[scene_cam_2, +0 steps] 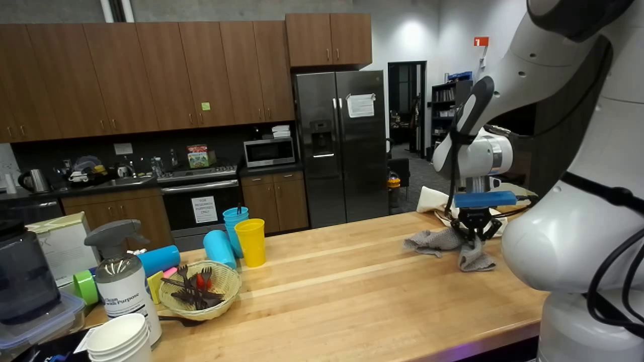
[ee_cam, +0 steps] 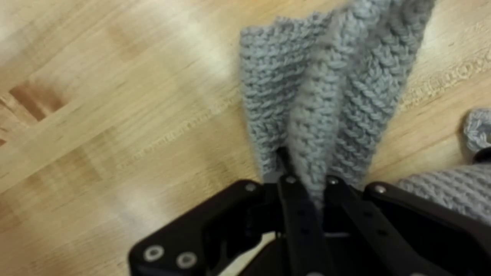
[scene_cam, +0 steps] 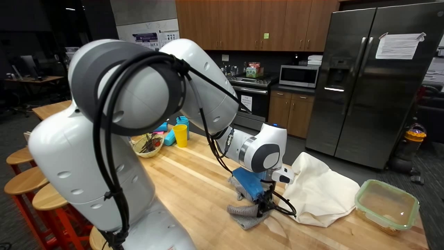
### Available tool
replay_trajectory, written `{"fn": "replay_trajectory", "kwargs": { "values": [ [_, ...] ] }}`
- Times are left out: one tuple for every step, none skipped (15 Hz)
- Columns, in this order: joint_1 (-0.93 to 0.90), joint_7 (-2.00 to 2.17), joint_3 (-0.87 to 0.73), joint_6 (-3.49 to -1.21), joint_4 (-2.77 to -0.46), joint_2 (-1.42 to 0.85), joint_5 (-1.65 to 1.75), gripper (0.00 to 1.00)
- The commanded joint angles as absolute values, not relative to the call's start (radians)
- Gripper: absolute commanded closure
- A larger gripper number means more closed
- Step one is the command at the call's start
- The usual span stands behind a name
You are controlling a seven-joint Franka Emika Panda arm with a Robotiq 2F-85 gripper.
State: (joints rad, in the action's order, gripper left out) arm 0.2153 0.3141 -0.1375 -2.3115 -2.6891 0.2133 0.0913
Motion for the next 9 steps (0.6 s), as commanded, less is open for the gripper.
{"fn": "replay_trajectory", "kwargs": {
  "values": [
    [0.2, 0.302, -0.126, -2.287, -2.698, 0.296, 0.055, 0.99],
    [0.199, 0.303, -0.125, -2.284, -2.699, 0.307, 0.053, 0.99],
    [0.198, 0.302, -0.125, -2.283, -2.704, 0.324, 0.047, 0.99],
    [0.197, 0.306, -0.124, -2.283, -2.709, 0.337, 0.045, 0.99],
    [0.196, 0.31, -0.122, -2.284, -2.713, 0.347, 0.047, 0.99],
    [0.194, 0.319, -0.116, -2.286, -2.72, 0.359, 0.051, 0.99],
    [0.192, 0.328, -0.111, -2.289, -2.725, 0.366, 0.055, 0.99],
    [0.191, 0.332, -0.108, -2.29, -2.727, 0.367, 0.058, 0.99],
    [0.188, 0.341, -0.103, -2.289, -2.728, 0.365, 0.062, 0.99]
  ]
}}
